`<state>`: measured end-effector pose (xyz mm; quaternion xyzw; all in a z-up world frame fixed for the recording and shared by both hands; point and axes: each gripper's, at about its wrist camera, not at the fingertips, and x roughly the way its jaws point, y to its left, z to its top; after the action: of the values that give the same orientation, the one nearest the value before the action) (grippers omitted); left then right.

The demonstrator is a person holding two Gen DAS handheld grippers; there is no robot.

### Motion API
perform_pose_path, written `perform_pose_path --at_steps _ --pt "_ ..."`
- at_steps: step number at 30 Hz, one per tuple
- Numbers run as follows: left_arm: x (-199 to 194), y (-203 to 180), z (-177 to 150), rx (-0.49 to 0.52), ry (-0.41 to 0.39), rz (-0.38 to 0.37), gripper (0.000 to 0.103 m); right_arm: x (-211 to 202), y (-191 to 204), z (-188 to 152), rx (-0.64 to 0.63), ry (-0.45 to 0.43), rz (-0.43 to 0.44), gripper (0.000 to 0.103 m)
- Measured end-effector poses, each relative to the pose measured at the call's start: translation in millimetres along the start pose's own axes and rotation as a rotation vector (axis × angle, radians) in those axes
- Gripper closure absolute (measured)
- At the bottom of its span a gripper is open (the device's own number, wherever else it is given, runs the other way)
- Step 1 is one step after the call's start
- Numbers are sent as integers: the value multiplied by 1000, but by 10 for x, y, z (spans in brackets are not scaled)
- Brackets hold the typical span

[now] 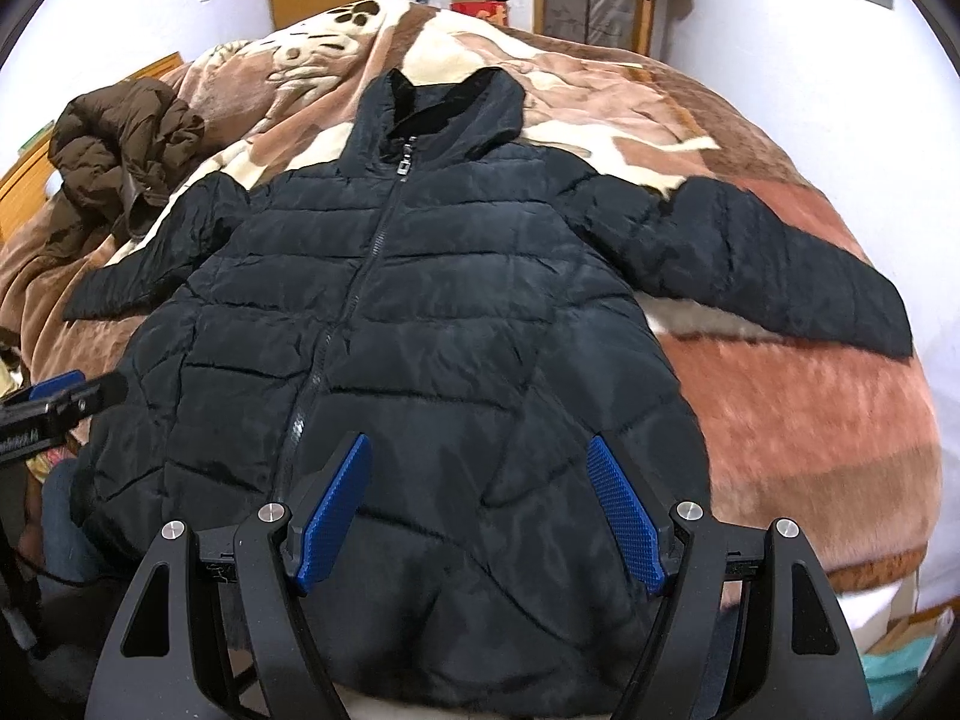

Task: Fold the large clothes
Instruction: 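Grasp the black jacket sleeve with the left gripper and fold it across the body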

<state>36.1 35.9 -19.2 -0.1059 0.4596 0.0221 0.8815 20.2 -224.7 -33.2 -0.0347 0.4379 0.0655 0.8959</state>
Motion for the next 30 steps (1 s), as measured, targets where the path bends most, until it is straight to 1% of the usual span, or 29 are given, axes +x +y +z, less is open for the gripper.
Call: perform_pose_path --at_steps 5,8,13,15,17,18,20,23,26,30 --pt "190 366 235 -69 -1 11 2 240 144 274 -36 -6 35 28" --pt "308 635 405 -113 -7 36 2 414 237 438 -48 -5 59 28" --pt "537 1167 638 -206 -17 115 2 663 388 681 -79 -5 96 28" --pt "628 1402 705 -241 -16 125 2 758 435 768 -91 -5 103 28" --pt "748 1659 761 -292 -1 111 2 856 468 850 -102 -6 107 28" --pt "806 1790 783 -317 4 112 2 885 478 873 -104 -6 111 28" --pt "898 2007 815 -352 6 142 4 978 494 929 -105 3 110 28" --pt "1029 2351 856 -414 -11 173 4 1105 482 965 -104 22 109 28" --pt "1158 2690 879 -484 -28 223 4 1231 462 961 -103 44 101 28" --pt "1290 3064 878 -586 -52 229 7 1377 424 946 -104 77 83 28"
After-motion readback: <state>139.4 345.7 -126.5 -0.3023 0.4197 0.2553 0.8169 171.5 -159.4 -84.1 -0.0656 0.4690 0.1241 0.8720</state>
